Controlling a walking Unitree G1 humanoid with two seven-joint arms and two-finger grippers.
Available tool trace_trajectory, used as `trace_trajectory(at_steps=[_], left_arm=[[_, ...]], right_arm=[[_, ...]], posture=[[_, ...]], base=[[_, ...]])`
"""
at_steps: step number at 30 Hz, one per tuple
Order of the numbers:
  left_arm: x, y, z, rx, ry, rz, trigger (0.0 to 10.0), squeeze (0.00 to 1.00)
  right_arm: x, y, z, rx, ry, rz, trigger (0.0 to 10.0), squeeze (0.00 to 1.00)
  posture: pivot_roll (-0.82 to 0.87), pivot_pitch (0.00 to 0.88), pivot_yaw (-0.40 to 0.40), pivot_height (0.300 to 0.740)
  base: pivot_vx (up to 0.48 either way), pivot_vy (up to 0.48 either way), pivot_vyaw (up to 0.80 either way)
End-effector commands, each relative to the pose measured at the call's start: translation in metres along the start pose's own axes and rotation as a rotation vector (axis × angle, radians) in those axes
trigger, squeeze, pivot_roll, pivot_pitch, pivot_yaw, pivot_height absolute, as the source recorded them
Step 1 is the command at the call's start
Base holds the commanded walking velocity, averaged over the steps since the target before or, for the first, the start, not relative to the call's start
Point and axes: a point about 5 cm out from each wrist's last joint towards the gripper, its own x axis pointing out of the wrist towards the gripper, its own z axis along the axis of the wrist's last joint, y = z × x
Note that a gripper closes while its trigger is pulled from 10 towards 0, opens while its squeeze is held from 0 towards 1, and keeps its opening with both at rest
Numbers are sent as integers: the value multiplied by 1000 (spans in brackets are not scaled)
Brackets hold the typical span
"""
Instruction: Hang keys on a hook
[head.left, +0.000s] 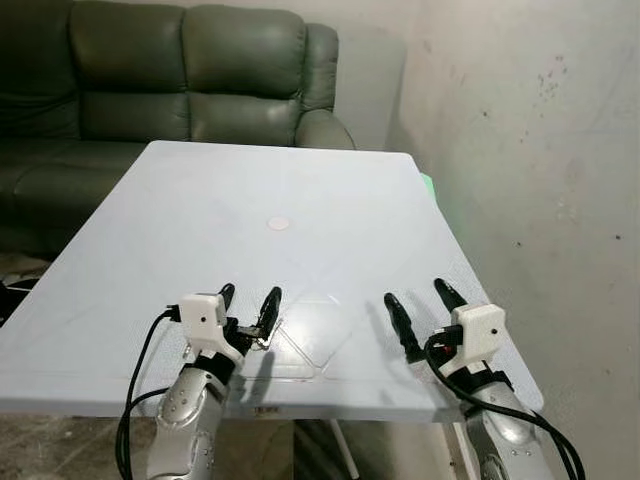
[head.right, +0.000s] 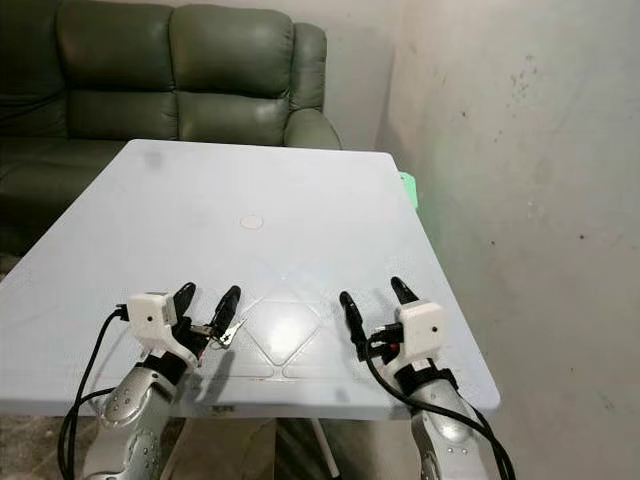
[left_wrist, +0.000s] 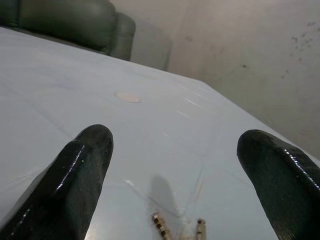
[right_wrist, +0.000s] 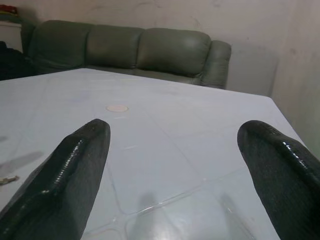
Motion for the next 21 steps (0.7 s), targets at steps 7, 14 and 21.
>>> trace_trajectory(at_steps=[7,14,21], left_arm=[[1,-1,1,-7,-4,2,10000,0],[2,-2,-1,-11,10,7,10000,0],[1,-2,-1,-1,7,14,10000,0]], right_arm=[[2,1,2,-16,-2,7,10000,0],[2,0,2,-17,-2,8,10000,0],[2,0,2,-24,4,11,10000,0]], posture=[[-1,0,-54,740],[-1,0,-55,740],[-2,2,-58,740]], base=[[0,0,800],[0,191,800],[0,61,800]])
